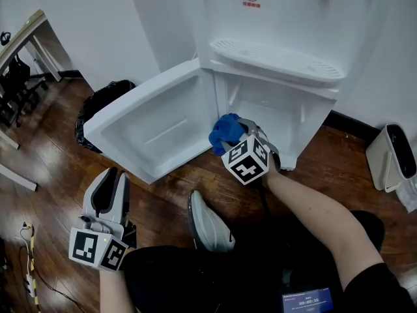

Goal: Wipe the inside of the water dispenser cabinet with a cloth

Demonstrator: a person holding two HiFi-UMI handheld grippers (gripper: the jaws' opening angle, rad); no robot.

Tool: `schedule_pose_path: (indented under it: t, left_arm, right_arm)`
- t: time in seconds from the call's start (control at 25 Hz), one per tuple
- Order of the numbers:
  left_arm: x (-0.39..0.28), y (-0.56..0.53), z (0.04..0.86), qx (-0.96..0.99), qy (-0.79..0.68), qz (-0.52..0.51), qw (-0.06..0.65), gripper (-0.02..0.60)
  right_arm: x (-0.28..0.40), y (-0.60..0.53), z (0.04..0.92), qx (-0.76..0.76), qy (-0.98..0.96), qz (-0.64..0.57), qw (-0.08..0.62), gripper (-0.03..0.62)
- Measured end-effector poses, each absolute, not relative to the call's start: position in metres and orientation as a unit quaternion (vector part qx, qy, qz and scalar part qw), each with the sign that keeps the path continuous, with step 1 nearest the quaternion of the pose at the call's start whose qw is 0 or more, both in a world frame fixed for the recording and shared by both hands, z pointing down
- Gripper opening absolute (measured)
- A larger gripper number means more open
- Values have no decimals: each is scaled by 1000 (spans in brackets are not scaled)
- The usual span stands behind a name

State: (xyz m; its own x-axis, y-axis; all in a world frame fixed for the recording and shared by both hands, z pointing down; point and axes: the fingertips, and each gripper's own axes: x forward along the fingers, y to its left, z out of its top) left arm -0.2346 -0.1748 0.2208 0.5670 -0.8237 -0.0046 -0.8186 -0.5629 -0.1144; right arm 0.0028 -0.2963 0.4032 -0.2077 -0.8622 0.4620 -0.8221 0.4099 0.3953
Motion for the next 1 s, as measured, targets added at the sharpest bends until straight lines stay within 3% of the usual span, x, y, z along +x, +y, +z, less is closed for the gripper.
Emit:
schedule_pose_path:
  t: [0.08,0.2,0.32,0.44,0.52,0.68,0.72,0.76,1.0]
  left_arm:
    - [-221,-173,216,-894,447,-15,38,91]
    - [-177,-165,210,-933,358,8,-46,142]
    - [-118,-154,225,-960,222,-20,-169,219]
    - [-70,-142,245,-952,63,-53,-294,361]
    - [-50,-124,249,-929,-41,-54,-363,404]
    - [-17,-83,233,-914,-150,-38,-375,407]
    - [-10,-76,232,-916,-158,-40,-366,378]
    - [-5,-72,233,-918,-160,-42,-360,294]
    - [2,-71,253,-928,-115,-36,-354,228]
  right_arm:
    - [0,-287,400,523,-798,-25,299,227]
    - [-12,-258,359,474,-850,-37,227,227]
    - [-19,-211,304,413,-892,-70,168,229]
    - [-30,-153,244,338,-924,-139,114,229]
    - [-35,-120,216,301,-937,-158,81,230]
    - [-44,-75,234,233,-939,-199,157,230]
    - [-49,-70,241,222,-936,-218,168,230]
    - [-53,-67,245,216,-933,-232,168,234]
    - [-61,-70,266,200,-926,-251,197,290]
